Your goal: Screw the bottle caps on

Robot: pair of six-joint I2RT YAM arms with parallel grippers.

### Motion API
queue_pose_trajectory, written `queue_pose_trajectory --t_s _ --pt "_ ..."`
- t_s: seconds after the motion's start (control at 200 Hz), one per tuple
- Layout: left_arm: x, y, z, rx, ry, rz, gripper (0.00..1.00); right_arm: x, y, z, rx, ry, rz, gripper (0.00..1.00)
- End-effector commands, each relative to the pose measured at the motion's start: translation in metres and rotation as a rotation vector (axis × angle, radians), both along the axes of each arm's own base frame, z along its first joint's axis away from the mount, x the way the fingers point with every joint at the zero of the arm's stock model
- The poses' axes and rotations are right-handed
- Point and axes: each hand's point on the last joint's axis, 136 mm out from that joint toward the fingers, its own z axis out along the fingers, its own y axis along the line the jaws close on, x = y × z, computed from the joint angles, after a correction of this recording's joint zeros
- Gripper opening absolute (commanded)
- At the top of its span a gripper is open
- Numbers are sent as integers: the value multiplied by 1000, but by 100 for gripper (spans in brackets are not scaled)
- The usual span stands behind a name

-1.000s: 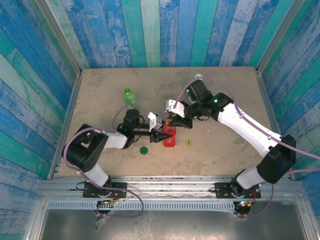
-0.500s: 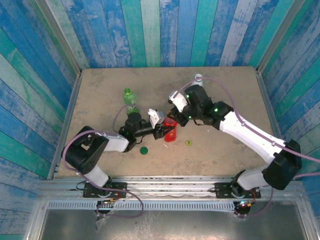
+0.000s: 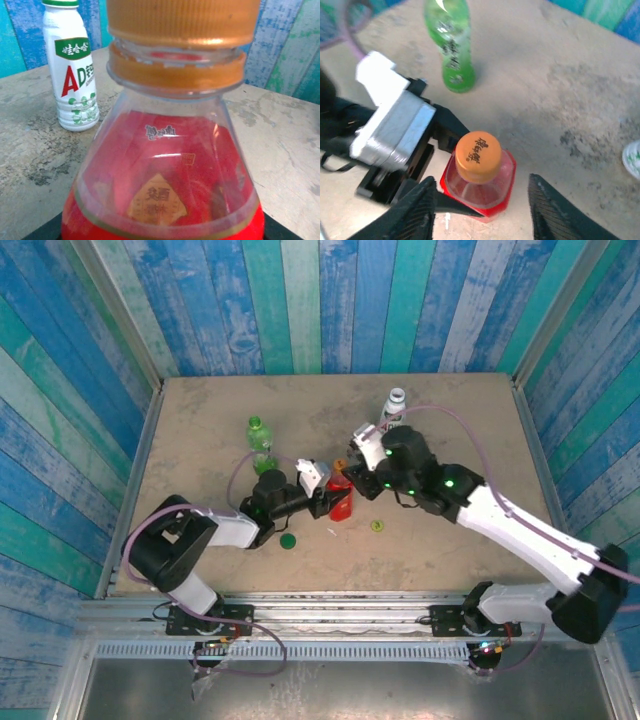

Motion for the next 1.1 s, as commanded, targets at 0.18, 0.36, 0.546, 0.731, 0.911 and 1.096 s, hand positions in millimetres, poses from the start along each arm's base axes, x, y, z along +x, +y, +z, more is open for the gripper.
queue_pose_trajectory --t_s 0.18,0.36,0.546,0.731,0.911,1.096 --pt "-59 -5 36 -52 -43 -365 54 -60 9 39 64 -128 477 61" --pt "-82 -5 58 -69 -77 -492 54 -81 20 39 79 -104 648 60" --pt "-97 -6 68 -58 -101 -559 54 -88 33 41 119 -69 748 57" --pt "-107 -6 77 -70 -125 -584 54 -83 38 36 106 -41 755 49" --pt "-105 -6 79 -72 -139 -565 54 -84 38 36 111 -19 755 31" --pt "-70 -5 87 -76 -144 -352 53 -68 36 35 88 -17 652 18"
